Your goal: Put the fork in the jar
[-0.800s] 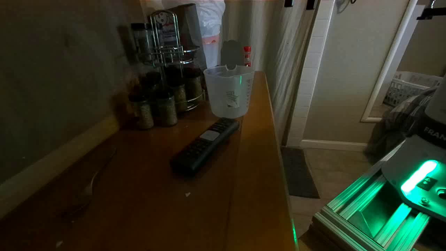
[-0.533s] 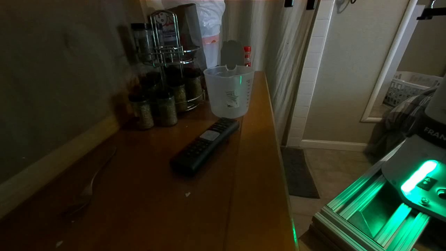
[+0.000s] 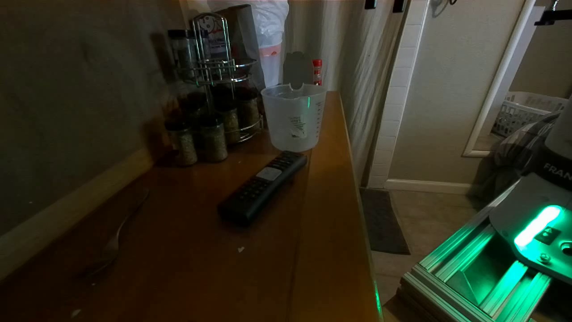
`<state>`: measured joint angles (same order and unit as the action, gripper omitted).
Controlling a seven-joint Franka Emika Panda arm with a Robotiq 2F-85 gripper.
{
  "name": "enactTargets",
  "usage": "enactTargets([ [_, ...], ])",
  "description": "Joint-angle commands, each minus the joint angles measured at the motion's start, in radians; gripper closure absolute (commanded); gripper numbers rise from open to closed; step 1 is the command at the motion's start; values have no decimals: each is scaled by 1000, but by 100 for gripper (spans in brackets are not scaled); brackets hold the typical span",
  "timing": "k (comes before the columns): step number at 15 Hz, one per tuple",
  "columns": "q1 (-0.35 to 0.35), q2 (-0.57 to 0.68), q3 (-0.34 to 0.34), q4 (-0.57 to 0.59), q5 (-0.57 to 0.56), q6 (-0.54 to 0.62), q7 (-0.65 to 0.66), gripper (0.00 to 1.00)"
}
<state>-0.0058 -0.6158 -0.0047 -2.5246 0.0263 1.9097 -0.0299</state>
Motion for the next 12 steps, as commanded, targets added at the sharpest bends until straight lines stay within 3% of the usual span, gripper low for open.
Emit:
enactTargets([
  [1,3,0,-3,2,-2,-2,1,0],
  [4,71,2,32,30,46,28,-23,0],
  [12,332,34,183,172,153,15,-119,0],
])
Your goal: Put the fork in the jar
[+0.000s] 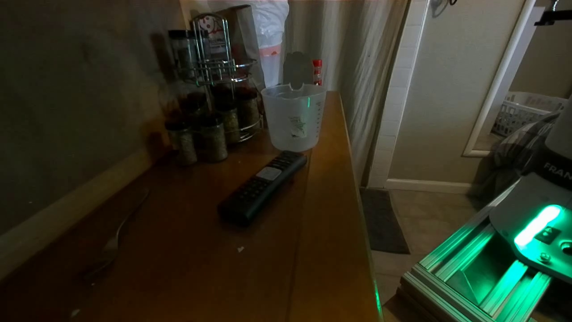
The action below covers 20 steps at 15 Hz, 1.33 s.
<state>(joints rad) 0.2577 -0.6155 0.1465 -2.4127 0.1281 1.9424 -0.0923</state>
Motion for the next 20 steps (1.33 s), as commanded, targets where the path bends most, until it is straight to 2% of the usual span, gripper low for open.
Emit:
enactTargets([
  [1,97,36,51,75,63,-24,-67,0],
  [3,140,55,75,101,62,-31,-116,0],
  [4,110,16,75,55,47,-6,-58,0],
  [13,109,19,80,61,46,-6,-54,0],
  [16,195,72,135,59,89,46,-129,0],
  [20,299,192,267,90,105,143,-141,0],
])
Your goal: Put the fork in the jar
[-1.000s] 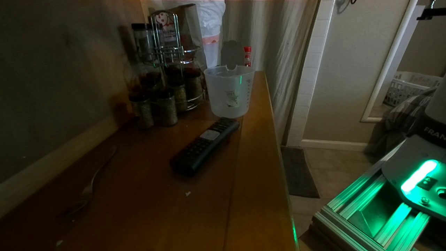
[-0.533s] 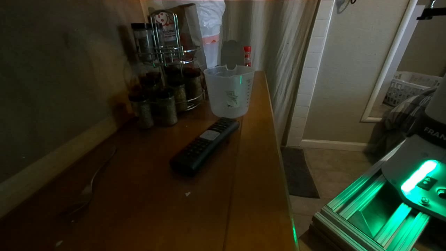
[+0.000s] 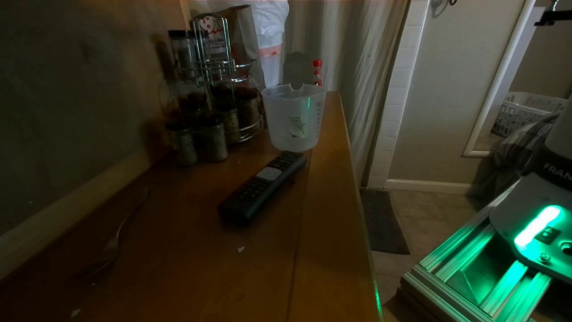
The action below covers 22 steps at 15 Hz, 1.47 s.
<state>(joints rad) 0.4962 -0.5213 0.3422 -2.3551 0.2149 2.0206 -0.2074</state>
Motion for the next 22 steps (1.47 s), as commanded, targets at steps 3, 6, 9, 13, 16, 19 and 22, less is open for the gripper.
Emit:
enactTargets([
  [3,113,229,134,77,-21,122,-69,0],
  [6,128,190,136,37,-13,123,-29,0],
  [9,133,236,124,55,-14,162,-120,0],
  [13,148,348,113,86,-41,290,-343,0],
  [16,155,434,96,86,-14,429,-530,0],
  [19,149,511,92,79,61,532,-753,0],
  [22,120,501,117,57,43,523,-722,0],
])
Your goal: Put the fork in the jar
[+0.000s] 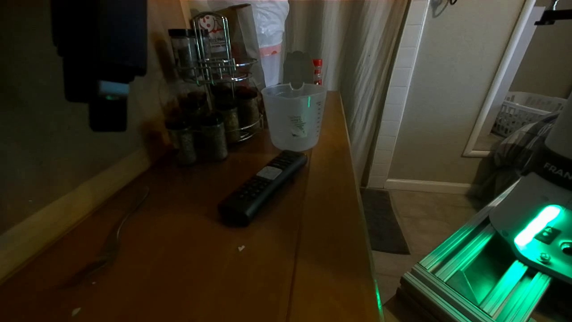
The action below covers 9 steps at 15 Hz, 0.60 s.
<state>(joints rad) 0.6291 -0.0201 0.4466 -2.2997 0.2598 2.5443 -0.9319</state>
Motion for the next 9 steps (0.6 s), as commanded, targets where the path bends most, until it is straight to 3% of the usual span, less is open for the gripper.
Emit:
enactTargets([
  [1,-14,5,14,1,-3,-1,4,0],
  [3,-14,0,13,1,-3,-1,7,0],
  [6,-4,34,26,-15,37,26,-138,0],
  [9,-9,97,44,-2,-44,14,-170,0],
])
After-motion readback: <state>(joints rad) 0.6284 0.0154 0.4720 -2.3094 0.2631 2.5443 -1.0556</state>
